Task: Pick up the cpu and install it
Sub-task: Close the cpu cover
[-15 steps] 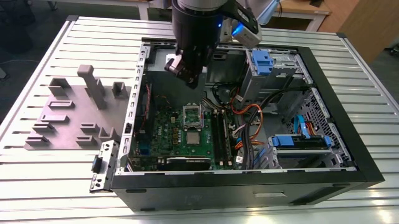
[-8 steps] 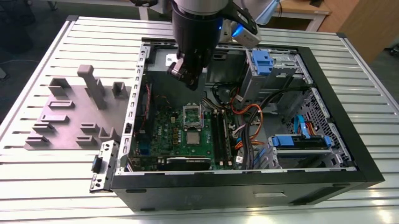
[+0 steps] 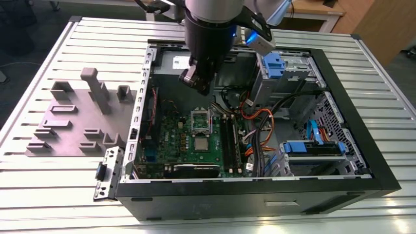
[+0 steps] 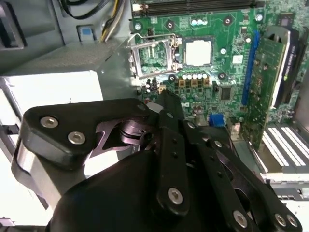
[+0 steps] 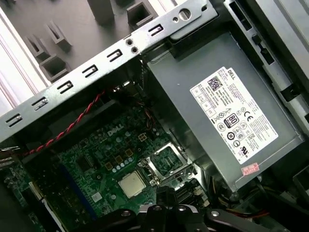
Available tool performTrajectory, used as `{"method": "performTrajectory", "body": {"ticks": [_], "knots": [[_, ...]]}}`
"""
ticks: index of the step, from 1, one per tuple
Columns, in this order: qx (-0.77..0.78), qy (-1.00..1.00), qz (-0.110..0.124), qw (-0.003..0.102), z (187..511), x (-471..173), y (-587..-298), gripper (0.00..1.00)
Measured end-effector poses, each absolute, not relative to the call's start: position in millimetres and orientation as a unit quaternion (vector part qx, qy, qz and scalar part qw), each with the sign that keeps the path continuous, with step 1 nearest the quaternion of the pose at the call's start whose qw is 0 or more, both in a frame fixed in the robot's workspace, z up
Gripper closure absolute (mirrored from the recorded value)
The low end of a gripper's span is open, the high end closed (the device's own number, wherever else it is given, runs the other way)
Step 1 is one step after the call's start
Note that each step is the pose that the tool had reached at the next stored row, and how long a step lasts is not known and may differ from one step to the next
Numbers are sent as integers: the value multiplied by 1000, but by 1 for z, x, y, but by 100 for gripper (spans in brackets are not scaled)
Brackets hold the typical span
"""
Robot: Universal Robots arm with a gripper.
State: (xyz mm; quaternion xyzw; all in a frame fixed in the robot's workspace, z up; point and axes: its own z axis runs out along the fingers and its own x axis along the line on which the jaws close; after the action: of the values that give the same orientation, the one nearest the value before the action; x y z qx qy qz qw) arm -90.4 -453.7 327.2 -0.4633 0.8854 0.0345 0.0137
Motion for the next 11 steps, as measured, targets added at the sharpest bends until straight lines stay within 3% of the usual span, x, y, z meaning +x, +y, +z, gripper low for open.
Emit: {"method": "performTrajectory", "body": {"ticks": [11], "knots": [[-463, 885, 35, 14, 307, -75, -457, 89]]}}
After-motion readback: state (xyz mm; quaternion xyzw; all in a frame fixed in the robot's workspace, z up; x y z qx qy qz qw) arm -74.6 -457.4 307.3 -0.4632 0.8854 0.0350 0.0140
